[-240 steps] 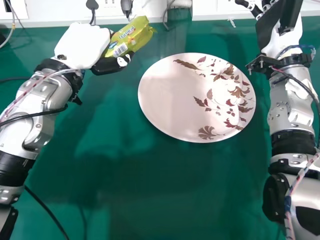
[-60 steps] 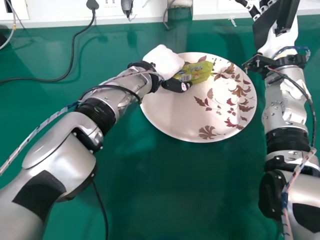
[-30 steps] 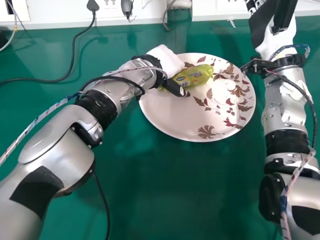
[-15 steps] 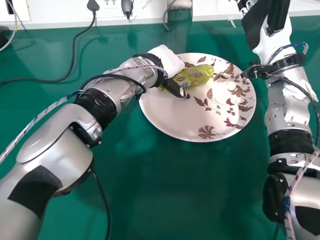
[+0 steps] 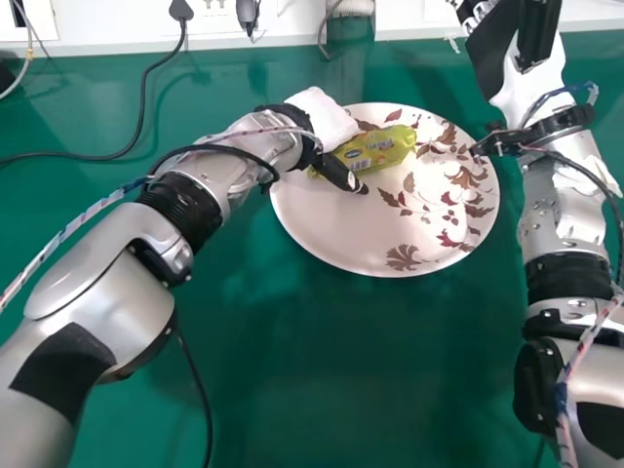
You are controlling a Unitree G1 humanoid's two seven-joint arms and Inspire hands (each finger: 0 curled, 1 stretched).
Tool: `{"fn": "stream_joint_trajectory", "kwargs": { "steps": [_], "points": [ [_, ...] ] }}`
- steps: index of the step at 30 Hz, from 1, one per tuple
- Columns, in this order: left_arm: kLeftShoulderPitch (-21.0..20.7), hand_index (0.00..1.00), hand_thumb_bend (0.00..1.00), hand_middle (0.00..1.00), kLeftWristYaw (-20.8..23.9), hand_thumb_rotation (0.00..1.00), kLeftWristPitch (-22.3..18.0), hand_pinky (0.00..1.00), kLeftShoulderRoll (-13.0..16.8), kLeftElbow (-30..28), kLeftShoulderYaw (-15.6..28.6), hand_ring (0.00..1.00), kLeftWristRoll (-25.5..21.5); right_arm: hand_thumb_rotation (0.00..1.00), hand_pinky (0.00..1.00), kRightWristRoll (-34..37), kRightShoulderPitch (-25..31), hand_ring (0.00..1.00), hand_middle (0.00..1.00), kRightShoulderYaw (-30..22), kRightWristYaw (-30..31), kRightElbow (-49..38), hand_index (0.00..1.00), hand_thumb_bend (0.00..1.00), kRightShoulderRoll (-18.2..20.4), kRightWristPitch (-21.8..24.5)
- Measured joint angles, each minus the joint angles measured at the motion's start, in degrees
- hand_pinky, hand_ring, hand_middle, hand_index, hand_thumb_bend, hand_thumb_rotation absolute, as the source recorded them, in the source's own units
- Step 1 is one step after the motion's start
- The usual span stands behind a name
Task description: Pick up biscuit and place it in the plate
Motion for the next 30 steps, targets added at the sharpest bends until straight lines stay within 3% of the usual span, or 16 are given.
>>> {"fn": "stream_joint_trajectory", "kwargs": {
  "steps": [7,13,23,30],
  "points": [
    [0.19,1.00,1.00,1.00,0.82,0.86,-0.34,0.99,0.33,0.03,0.30,1.00,-0.36,0.53,1.00,-0.03,0.00,1.00,0.98,0.04,0.05,0.01,0.88,1.00,0.01,-0.02],
    [1.13,1.00,1.00,1.00,2.80,0.86,-0.36,1.00,0.84,0.02,0.90,1.00,-0.67,0.51,1.00,-0.03,0.00,1.00,1.00,0.03,0.12,0.02,0.87,1.00,0.01,-0.05],
    [3.96,1.00,1.00,1.00,11.50,0.89,-0.35,1.00,2.34,-0.49,3.62,1.00,-0.68,0.49,0.99,-0.10,0.01,1.00,1.00,0.11,0.28,0.02,0.97,0.97,-0.11,-0.10],
    [5.83,1.00,1.00,1.00,13.79,0.89,-0.22,1.00,4.11,-5.58,5.06,1.00,-0.68,0.47,0.97,-0.15,0.07,1.00,1.00,0.17,0.36,0.02,0.98,0.95,-0.16,-0.23]
  ]
}}
